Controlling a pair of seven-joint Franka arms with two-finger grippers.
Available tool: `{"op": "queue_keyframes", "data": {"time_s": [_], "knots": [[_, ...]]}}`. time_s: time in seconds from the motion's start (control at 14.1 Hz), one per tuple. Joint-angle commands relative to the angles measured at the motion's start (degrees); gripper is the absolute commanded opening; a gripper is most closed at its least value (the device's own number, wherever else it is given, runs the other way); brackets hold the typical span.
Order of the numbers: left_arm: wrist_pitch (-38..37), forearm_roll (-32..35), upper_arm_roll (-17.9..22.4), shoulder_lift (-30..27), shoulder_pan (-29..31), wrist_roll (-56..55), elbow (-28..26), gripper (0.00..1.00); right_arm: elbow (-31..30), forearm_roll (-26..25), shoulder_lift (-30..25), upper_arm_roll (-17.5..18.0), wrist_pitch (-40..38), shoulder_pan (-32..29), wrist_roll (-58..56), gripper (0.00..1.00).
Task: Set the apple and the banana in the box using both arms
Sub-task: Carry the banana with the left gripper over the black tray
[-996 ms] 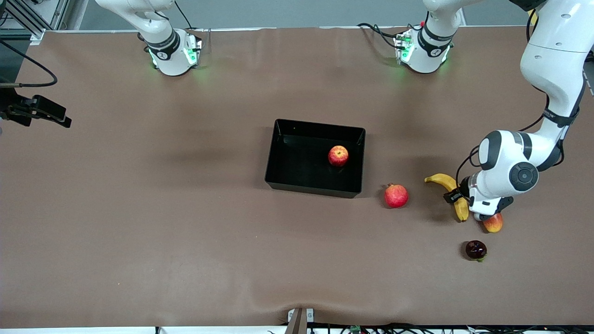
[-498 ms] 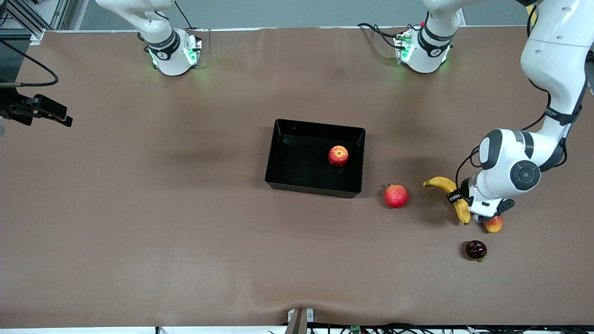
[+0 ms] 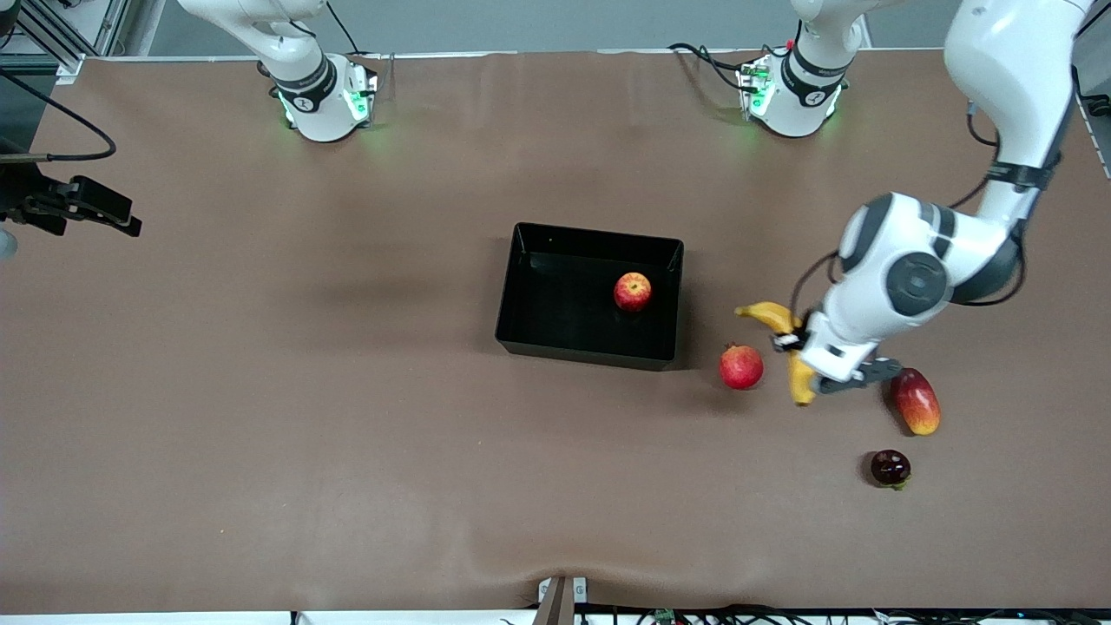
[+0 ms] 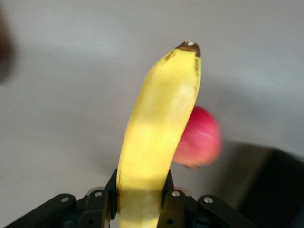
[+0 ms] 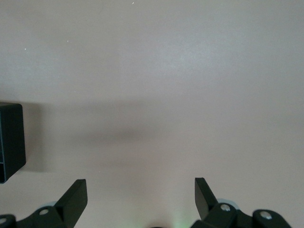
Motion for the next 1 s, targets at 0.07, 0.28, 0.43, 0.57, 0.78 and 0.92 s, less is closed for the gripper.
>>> {"op": "queue_keyframes", "data": {"time_s": [0.07, 0.28, 0.43, 0.57, 0.78, 0.92], "knots": [[-2.61, 1.17, -1.27, 1.81, -7.91, -0.51, 5.35, 0.0, 0.59, 0.11, -0.01, -0.2, -0.92, 0.25, -0.48, 1.0], [-3.05, 1.43, -0.74, 5.15, -16.98, -7.35, 10.27, 0.0, 0.5, 0.2, 0.08, -0.2, -0.92, 0.16, -0.57, 1.0], [-3.05, 2.22, -0.56, 8.4, -22.07, -10.61, 13.26, 0.0, 0.5, 0.2, 0.08, -0.2, -1.01, 0.16, -0.48, 1.0], [-2.96, 5.45, 0.05, 11.38, -26.38, -15.0, 15.63, 0.0, 0.5, 0.2, 0.08, -0.2, -1.01, 0.16, -0.48, 1.0], [-2.96, 9.68, 1.28, 14.82, -32.89, -20.99, 17.58, 0.0, 0.33, 0.2, 0.08, -0.2, -1.01, 0.16, -0.48, 1.0], [-2.44, 11.53, 1.98, 16.22, -35.1, -20.82, 17.49, 0.0, 0.33, 0.2, 0.08, -0.2, -0.92, 0.16, -0.48, 1.0]]}}
